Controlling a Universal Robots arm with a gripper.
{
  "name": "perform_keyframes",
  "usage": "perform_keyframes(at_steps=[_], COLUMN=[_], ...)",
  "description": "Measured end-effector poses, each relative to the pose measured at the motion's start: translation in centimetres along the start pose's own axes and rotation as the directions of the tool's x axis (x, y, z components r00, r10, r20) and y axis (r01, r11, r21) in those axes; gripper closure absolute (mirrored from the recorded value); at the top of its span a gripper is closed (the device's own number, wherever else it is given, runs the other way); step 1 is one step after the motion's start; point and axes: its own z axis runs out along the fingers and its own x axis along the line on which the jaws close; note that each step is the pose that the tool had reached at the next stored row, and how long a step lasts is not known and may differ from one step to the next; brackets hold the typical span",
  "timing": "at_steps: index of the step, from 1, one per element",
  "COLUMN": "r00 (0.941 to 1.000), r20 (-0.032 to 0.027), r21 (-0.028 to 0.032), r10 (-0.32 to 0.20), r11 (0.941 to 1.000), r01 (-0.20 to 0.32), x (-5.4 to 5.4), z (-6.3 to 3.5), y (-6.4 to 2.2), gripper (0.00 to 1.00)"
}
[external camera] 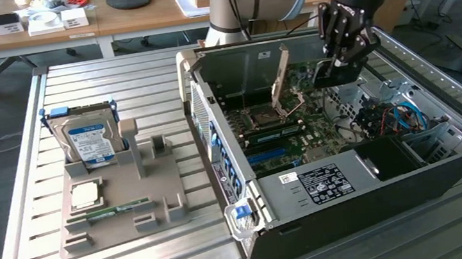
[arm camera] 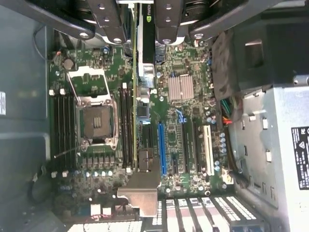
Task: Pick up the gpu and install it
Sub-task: 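Insert the gpu into the slot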
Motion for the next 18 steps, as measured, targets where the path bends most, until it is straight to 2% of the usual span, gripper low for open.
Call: perform_keyframes(at_steps=[2, 9, 18], r00=[0.9997, 0.999, 0.9983], r20=[0.0009, 0.0006, 0.0007], r21=[-0.0007, -0.0013, -0.0017], r10=[-0.022, -0.044, -0.058], r11=[0.9997, 0.999, 0.9983], r01=[0.022, 0.044, 0.058], x=[0.04, 0.11, 0.11], z=[0.37, 0.71, 0.88], y=[0.17, 0.85, 0.88], gripper=[0.73, 0.73, 0.73])
